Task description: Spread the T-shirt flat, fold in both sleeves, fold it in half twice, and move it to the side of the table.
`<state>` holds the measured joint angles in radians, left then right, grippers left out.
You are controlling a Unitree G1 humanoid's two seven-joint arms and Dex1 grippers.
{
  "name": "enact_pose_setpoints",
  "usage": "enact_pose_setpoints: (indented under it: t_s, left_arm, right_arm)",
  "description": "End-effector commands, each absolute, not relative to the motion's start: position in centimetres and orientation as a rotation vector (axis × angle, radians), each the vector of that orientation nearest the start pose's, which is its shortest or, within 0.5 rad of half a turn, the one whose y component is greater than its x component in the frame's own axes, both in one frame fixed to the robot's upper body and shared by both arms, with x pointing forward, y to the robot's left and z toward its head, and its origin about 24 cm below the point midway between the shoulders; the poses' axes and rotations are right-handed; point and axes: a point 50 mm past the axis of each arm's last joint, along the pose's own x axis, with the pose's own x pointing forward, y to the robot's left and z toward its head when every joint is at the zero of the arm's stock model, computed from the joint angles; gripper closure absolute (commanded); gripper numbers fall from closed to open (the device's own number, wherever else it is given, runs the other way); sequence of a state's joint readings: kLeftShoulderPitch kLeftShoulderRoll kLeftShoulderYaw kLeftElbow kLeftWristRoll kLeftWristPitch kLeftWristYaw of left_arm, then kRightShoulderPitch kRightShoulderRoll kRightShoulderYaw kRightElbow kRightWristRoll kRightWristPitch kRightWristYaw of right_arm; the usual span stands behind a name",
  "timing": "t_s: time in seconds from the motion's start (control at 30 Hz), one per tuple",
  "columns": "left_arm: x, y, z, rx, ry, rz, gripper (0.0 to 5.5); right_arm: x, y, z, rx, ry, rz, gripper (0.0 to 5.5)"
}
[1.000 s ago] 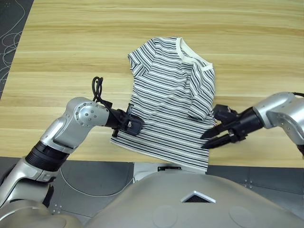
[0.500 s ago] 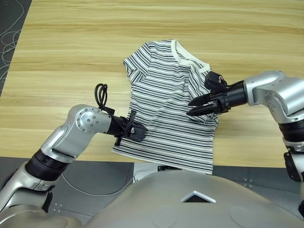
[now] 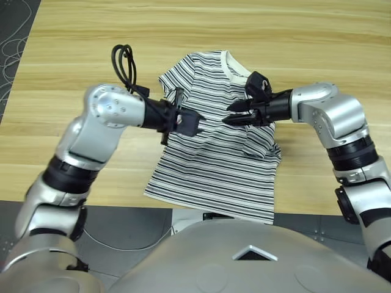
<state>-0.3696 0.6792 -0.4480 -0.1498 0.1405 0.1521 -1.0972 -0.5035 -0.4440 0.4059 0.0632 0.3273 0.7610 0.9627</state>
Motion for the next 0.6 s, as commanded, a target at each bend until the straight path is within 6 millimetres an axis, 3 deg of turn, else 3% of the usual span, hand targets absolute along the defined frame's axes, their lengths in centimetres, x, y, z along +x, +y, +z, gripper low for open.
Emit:
enact_pose_setpoints:
  t_s: [0.03,0.17,0.3,0.6]
  left_arm:
    - [26.8,11.9,6.9,0.877,0.299,-1.342,4.32]
    - [27.2,10.5,4.4,0.805,0.325,-1.325,4.32]
    - [27.4,11.4,2.7,0.818,0.37,-1.293,4.32]
    - [27.3,12.2,2.7,0.834,0.371,-1.28,4.32]
  right_arm:
    - [28.7,-10.1,7.5,-0.166,0.606,1.253,3.84]
    - [28.7,-9.8,6.8,-0.178,0.603,1.252,3.84]
    - [28.6,-9.9,6.2,-0.19,0.615,1.253,3.84]
    - [29.5,-14.1,5.0,-0.308,0.728,1.155,3.84]
